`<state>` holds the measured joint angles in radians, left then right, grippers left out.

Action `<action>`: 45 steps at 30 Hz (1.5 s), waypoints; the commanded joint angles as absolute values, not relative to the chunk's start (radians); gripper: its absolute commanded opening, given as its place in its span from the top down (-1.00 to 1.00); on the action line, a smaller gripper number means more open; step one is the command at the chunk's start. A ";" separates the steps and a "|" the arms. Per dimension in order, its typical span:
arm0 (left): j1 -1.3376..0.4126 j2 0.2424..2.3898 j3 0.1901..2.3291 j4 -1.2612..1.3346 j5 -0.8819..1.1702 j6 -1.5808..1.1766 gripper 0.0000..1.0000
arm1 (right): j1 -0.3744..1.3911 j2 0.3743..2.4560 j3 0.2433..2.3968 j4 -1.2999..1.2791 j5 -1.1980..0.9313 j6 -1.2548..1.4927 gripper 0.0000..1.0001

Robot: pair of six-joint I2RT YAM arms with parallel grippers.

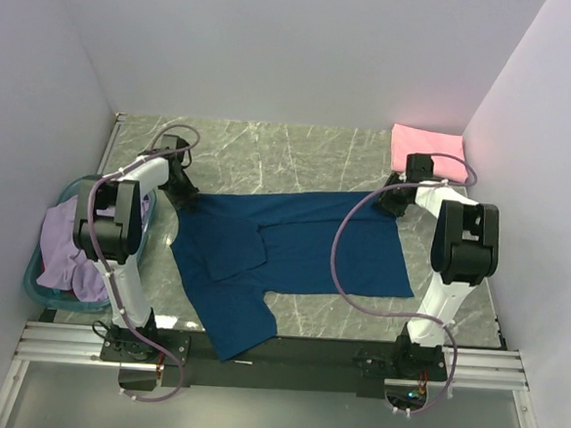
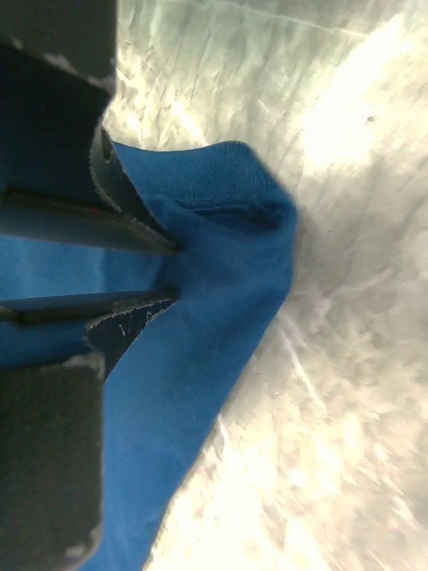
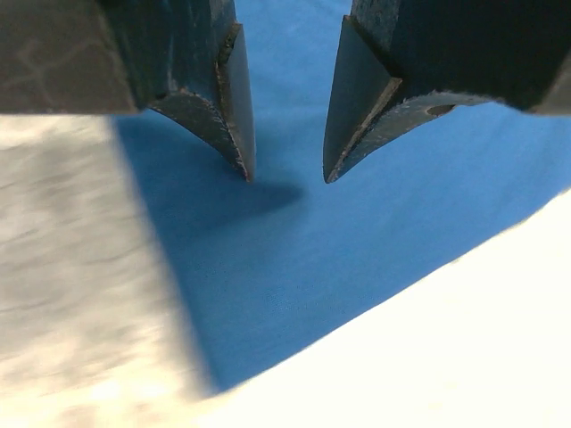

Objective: Fold and stack the t-shirts
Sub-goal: Fold the tshirt

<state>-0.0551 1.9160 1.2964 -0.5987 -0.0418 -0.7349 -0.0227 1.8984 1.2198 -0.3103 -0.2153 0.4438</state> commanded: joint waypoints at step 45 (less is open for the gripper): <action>-0.123 2.020 1.462 -0.663 -0.103 -0.703 0.16 | -0.025 2.025 1.413 -0.431 -0.084 0.353 0.28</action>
<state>-0.1215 1.9846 1.3994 -0.6617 -0.0845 -0.7147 -0.0284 1.9999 1.3598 -0.4042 -0.1188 0.3683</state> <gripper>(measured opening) 0.423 0.360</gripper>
